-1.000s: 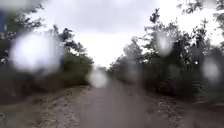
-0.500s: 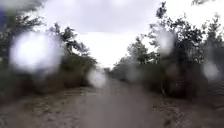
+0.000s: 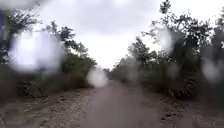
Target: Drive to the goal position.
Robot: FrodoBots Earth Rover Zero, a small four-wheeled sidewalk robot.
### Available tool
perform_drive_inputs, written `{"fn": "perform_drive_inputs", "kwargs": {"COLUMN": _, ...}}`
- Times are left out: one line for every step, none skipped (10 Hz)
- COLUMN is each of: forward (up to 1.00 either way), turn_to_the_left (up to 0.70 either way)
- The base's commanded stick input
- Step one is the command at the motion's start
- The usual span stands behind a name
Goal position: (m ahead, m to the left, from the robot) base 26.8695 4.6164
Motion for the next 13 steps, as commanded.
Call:
{"fn": "perform_drive_inputs", "kwargs": {"forward": 0.70, "turn_to_the_left": 0.00}}
{"fn": "perform_drive_inputs", "kwargs": {"forward": 0.70, "turn_to_the_left": 0.00}}
{"fn": "perform_drive_inputs", "kwargs": {"forward": 0.70, "turn_to_the_left": 0.00}}
{"fn": "perform_drive_inputs", "kwargs": {"forward": 0.70, "turn_to_the_left": 0.00}}
{"fn": "perform_drive_inputs", "kwargs": {"forward": 0.70, "turn_to_the_left": 0.00}}
{"fn": "perform_drive_inputs", "kwargs": {"forward": 0.70, "turn_to_the_left": 0.00}}
{"fn": "perform_drive_inputs", "kwargs": {"forward": 0.70, "turn_to_the_left": 0.00}}
{"fn": "perform_drive_inputs", "kwargs": {"forward": 0.70, "turn_to_the_left": 0.00}}
{"fn": "perform_drive_inputs", "kwargs": {"forward": 0.70, "turn_to_the_left": 0.00}}
{"fn": "perform_drive_inputs", "kwargs": {"forward": 0.70, "turn_to_the_left": 0.00}}
{"fn": "perform_drive_inputs", "kwargs": {"forward": 0.70, "turn_to_the_left": 0.00}}
{"fn": "perform_drive_inputs", "kwargs": {"forward": 0.70, "turn_to_the_left": 0.00}}
{"fn": "perform_drive_inputs", "kwargs": {"forward": 0.70, "turn_to_the_left": 0.00}}
